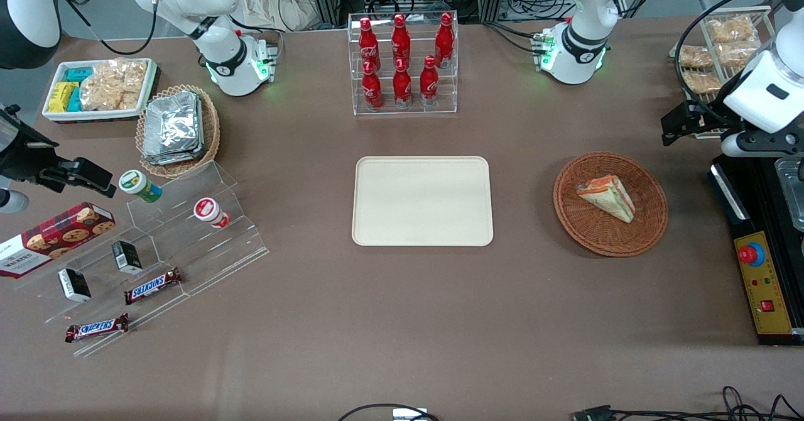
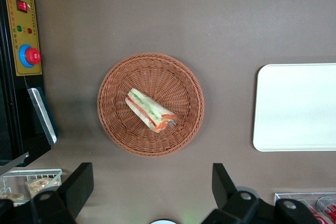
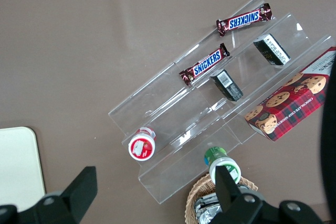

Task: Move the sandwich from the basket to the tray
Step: 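Move the open left gripper over the sandwich in the wicker basket, then lower the left gripper onto the sandwich and close on it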

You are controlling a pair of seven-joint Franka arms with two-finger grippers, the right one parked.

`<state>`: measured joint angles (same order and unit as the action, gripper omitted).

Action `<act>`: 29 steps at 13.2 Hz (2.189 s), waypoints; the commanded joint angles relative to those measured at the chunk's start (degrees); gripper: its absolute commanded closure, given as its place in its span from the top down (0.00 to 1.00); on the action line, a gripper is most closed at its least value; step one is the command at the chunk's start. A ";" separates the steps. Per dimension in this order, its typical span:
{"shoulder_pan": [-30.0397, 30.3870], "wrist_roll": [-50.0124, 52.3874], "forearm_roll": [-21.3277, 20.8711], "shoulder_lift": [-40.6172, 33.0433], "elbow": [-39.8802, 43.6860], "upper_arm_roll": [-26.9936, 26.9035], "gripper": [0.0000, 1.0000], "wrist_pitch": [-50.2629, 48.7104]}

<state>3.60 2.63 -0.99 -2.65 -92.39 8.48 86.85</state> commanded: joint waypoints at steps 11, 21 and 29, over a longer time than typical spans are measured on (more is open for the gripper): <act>5.18 8.07 -0.15 -0.86 -10.24 -0.48 1.00 5.40; 5.01 34.44 0.20 -7.99 -36.89 -0.22 1.00 32.13; 3.61 48.60 0.20 -3.50 -46.73 0.14 1.00 47.68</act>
<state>8.12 48.23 -0.92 -6.70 -136.87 8.31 130.96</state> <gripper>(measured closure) 0.000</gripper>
